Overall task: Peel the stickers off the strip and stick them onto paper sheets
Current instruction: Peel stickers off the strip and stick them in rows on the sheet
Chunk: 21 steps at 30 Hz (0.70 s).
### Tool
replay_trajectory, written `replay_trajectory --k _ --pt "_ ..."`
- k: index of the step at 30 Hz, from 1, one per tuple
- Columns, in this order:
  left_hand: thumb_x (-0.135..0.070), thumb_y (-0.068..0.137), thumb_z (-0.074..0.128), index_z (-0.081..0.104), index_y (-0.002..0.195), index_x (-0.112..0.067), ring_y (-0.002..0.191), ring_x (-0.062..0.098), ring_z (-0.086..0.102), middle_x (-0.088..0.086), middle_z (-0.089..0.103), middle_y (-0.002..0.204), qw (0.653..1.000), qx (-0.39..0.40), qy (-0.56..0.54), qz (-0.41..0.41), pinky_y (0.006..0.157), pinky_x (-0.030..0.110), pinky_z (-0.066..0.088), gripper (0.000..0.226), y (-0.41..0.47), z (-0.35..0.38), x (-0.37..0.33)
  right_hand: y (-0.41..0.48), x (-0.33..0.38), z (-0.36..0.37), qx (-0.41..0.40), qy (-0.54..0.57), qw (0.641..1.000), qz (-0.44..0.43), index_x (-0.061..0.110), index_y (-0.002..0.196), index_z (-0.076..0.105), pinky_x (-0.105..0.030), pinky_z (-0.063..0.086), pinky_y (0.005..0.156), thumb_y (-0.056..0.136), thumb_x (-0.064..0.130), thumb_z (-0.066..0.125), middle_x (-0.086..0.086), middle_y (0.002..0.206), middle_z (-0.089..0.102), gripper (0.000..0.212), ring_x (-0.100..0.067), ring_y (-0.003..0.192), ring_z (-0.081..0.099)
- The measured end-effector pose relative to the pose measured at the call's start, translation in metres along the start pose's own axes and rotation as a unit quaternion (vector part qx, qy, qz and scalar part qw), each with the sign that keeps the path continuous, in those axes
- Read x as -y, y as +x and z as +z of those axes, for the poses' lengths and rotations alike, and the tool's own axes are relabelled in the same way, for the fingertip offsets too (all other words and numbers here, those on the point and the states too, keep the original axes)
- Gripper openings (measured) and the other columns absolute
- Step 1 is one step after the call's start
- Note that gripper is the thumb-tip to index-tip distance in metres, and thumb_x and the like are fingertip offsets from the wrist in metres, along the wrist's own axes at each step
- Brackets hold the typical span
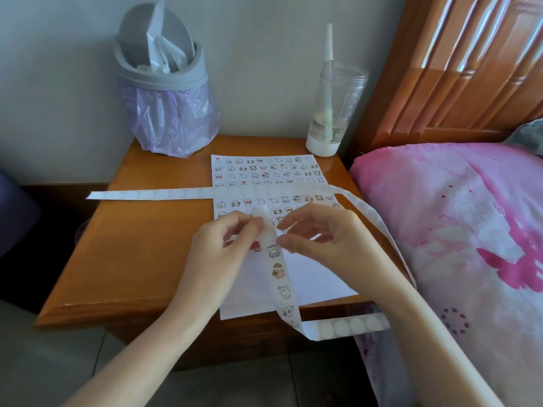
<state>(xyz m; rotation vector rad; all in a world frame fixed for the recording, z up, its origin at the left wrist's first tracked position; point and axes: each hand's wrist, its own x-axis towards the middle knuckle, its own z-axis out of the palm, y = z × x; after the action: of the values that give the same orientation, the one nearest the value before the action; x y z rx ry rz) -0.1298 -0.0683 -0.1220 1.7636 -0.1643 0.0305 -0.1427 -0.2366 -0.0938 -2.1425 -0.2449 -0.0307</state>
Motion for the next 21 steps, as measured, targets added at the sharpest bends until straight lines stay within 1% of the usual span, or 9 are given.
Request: replay_trajectory --k 2,5,7,10,12,16,18,21 --pt "-0.029 0.09 0.054 0.07 0.082 -0.02 0.078 0.004 0.065 -0.01 0.071 0.078 1.0 -0.007 -0.001 0.002 0.074 0.02 0.051 0.019 0.0 0.001 -0.002 -0.001 0.0 0.0 0.012 0.02 1.0 0.003 0.024 0.095 0.068 -0.031 0.058 0.075 0.078 0.025 0.073 0.005 0.079 0.073 0.017 -0.01 0.074 0.069" --pt "-0.031 0.089 0.054 0.069 0.082 -0.02 0.077 0.002 0.066 -0.012 0.072 0.078 1.0 -0.012 -0.014 -0.004 0.072 0.02 0.053 0.02 -0.001 0.001 -0.003 -0.001 0.003 -0.001 0.022 0.06 0.998 0.006 0.019 0.094 0.068 -0.027 0.059 0.068 0.078 0.016 0.073 0.0 0.077 0.073 0.017 -0.014 0.071 0.07" --pt "-0.03 0.09 0.054 0.069 0.083 -0.021 0.078 0.002 0.066 -0.012 0.072 0.08 1.0 -0.011 -0.014 -0.006 0.073 0.02 0.053 0.02 -0.002 0.001 -0.002 -0.001 0.005 -0.002 0.031 0.075 0.997 0.007 0.018 0.092 0.068 -0.023 0.058 0.065 0.078 0.013 0.073 -0.002 0.079 0.073 0.015 -0.015 0.071 0.07" --pt "-0.03 0.09 0.053 0.069 0.084 -0.021 0.078 0.003 0.066 -0.012 0.072 0.081 1.0 -0.008 -0.005 -0.002 0.073 0.018 0.052 0.02 -0.002 0.001 -0.003 -0.002 0.007 -0.002 0.041 0.08 0.996 0.009 0.016 0.09 0.068 -0.025 0.059 0.064 0.079 0.01 0.072 -0.004 0.081 0.073 0.013 -0.016 0.072 0.07" --pt "-0.03 0.09 0.053 0.069 0.083 -0.02 0.076 0.003 0.066 -0.012 0.071 0.079 1.0 -0.009 -0.009 -0.001 0.068 0.015 0.053 0.02 -0.002 0.001 -0.005 -0.002 0.007 -0.001 0.041 0.083 0.996 0.014 0.016 0.087 0.068 -0.026 0.059 0.064 0.08 0.008 0.071 -0.004 0.082 0.073 0.011 -0.016 0.072 0.07" --pt "-0.033 0.091 0.049 0.072 0.083 -0.018 0.076 0.009 0.068 -0.006 0.074 0.079 0.997 0.019 -0.069 -0.042 0.059 0.022 0.057 0.028 -0.005 0.001 -0.011 -0.003 0.006 -0.002 0.027 0.09 0.995 0.022 0.015 0.086 0.069 -0.025 0.059 0.066 0.081 0.009 0.07 -0.005 0.083 0.073 0.008 -0.018 0.069 0.07" --pt "-0.032 0.092 0.048 0.072 0.081 -0.016 0.075 0.009 0.068 -0.003 0.074 0.076 0.994 0.046 -0.087 -0.055 0.055 0.021 0.055 0.031 -0.007 0.002 -0.014 -0.003 0.006 -0.004 0.023 0.088 0.996 0.02 0.012 0.09 0.07 -0.03 0.06 0.07 0.081 0.011 0.07 -0.006 0.082 0.074 0.009 -0.019 0.07 0.071" --pt "-0.026 0.091 0.052 0.072 0.081 -0.01 0.073 0.006 0.068 -0.002 0.074 0.074 0.993 0.068 -0.083 -0.053 0.053 0.017 0.053 0.028 -0.008 0.002 -0.016 -0.004 0.006 -0.006 0.02 0.08 0.997 0.011 0.011 0.094 0.071 -0.035 0.059 0.073 0.081 0.013 0.07 -0.005 0.083 0.074 0.013 -0.019 0.072 0.071"
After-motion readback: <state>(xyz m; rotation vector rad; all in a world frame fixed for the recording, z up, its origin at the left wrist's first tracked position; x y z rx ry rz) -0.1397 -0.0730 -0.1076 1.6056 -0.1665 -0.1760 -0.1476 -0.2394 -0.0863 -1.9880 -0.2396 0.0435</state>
